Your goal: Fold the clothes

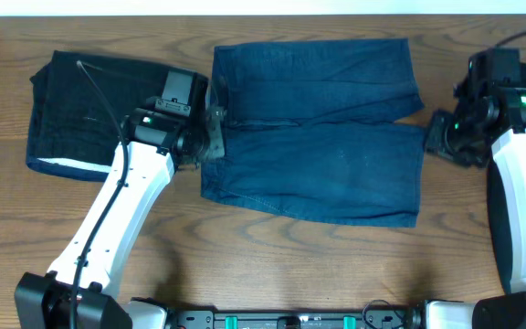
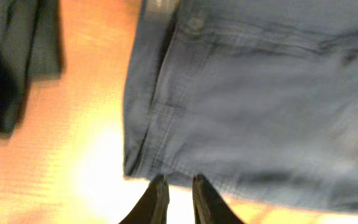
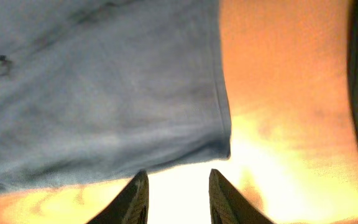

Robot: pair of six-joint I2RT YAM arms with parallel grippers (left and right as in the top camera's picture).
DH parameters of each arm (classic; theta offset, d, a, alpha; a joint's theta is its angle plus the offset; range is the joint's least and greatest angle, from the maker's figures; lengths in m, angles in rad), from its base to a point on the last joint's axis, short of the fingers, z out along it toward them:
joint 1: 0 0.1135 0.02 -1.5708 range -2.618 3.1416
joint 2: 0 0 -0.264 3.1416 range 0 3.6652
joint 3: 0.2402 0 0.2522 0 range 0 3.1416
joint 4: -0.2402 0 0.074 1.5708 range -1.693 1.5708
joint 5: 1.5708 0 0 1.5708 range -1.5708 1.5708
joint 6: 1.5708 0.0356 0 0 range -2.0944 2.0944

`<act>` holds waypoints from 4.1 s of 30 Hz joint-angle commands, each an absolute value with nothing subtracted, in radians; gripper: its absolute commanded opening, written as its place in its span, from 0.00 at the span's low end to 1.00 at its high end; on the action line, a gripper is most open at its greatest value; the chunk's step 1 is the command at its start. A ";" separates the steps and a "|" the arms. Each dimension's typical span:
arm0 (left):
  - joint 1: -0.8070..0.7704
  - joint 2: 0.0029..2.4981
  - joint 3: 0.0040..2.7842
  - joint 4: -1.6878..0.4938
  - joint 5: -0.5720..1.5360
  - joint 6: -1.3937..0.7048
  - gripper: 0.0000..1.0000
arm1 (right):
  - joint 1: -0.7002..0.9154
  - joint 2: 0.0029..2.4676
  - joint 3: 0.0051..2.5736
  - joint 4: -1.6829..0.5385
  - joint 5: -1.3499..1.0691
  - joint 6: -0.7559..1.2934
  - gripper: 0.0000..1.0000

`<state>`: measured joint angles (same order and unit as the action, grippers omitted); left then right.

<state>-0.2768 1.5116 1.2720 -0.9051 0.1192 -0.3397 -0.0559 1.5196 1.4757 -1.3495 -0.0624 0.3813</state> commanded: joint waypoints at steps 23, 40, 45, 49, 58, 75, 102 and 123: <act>-0.274 1.523 1.002 -0.856 0.104 -0.335 0.45 | -0.008 1.518 1.013 -1.368 -0.165 0.624 0.99; -0.276 1.523 0.915 -0.753 0.104 -0.402 0.45 | -0.006 1.518 0.925 -1.282 -0.098 0.827 0.67; -0.276 1.523 0.915 -0.754 0.104 -0.402 0.45 | -0.009 1.518 0.847 -1.130 -0.106 0.942 0.66; -0.276 1.523 0.913 -0.759 0.104 -0.402 0.45 | -0.009 1.515 0.846 -1.027 -0.123 0.953 0.63; -0.276 1.523 0.913 -0.759 0.104 -0.402 0.45 | -0.008 1.516 0.809 -0.941 -0.077 1.097 0.63; -0.276 1.523 0.913 -0.757 0.104 -0.402 0.45 | -0.008 1.516 0.732 -0.836 0.027 1.106 0.01; -0.281 1.525 0.814 -0.589 0.197 -0.699 0.53 | -0.008 1.517 0.712 -0.813 0.027 1.064 0.01; -0.281 1.599 0.747 -0.456 0.191 -0.768 0.06 | -0.009 1.517 0.712 -0.767 0.025 0.983 0.01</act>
<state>-0.2787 1.5875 0.7586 -0.4377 0.2028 -0.7616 -0.0116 1.5230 0.7219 -0.7769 -0.0002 1.0405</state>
